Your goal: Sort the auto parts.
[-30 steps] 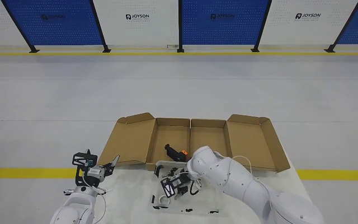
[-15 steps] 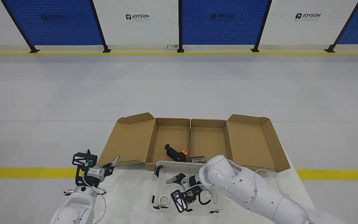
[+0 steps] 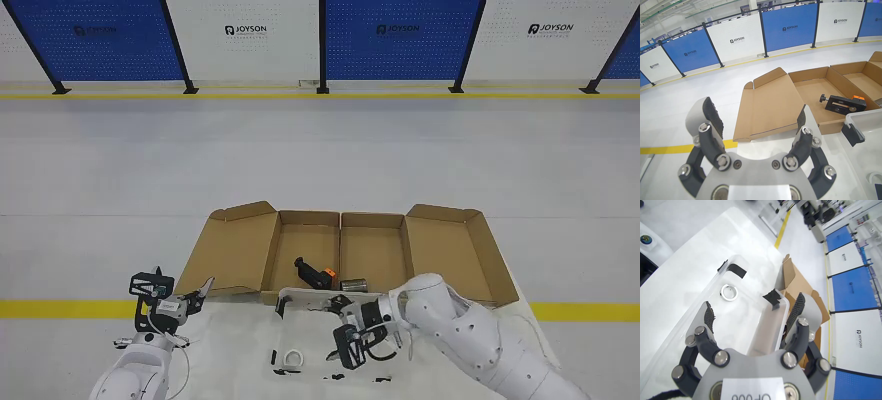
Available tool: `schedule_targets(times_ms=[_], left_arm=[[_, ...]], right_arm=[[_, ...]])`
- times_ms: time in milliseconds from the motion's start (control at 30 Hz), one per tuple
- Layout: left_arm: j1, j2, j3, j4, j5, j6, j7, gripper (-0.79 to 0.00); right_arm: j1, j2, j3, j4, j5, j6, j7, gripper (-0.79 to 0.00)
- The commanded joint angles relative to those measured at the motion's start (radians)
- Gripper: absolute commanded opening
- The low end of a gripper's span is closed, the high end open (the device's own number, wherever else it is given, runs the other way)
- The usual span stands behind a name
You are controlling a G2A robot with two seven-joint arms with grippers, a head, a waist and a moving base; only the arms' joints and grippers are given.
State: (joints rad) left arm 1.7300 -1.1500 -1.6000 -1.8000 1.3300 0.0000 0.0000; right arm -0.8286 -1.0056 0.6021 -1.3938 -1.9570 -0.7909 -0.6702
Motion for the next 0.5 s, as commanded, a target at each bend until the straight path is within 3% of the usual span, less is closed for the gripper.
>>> schedule_targets(times_ms=[0, 100, 233, 300, 467], left_arm=[[0.000, 0.000, 0.000, 0.000, 0.000, 0.000, 0.000, 0.000], [0.000, 0.000, 0.000, 0.000, 0.000, 0.000, 0.000, 0.000], [0.000, 0.000, 0.000, 0.000, 0.000, 0.000, 0.000, 0.000], [0.000, 0.000, 0.000, 0.000, 0.000, 0.000, 0.000, 0.000], [0.000, 0.000, 0.000, 0.000, 0.000, 0.000, 0.000, 0.000]], right_arm=[[-0.018, 0.029, 0.033, 0.017, -0.043, 0.025, -0.150, 0.000], [-0.041, 0.075, 0.073, 0.050, -0.128, 0.065, -0.390, 0.000], [-0.081, 0.133, 0.067, 0.118, -0.187, 0.260, -0.619, 0.000], [-0.085, 0.153, 0.039, 0.145, -0.206, 0.334, -0.693, 0.000], [-0.085, 0.153, 0.039, 0.145, -0.206, 0.334, -0.693, 0.000]])
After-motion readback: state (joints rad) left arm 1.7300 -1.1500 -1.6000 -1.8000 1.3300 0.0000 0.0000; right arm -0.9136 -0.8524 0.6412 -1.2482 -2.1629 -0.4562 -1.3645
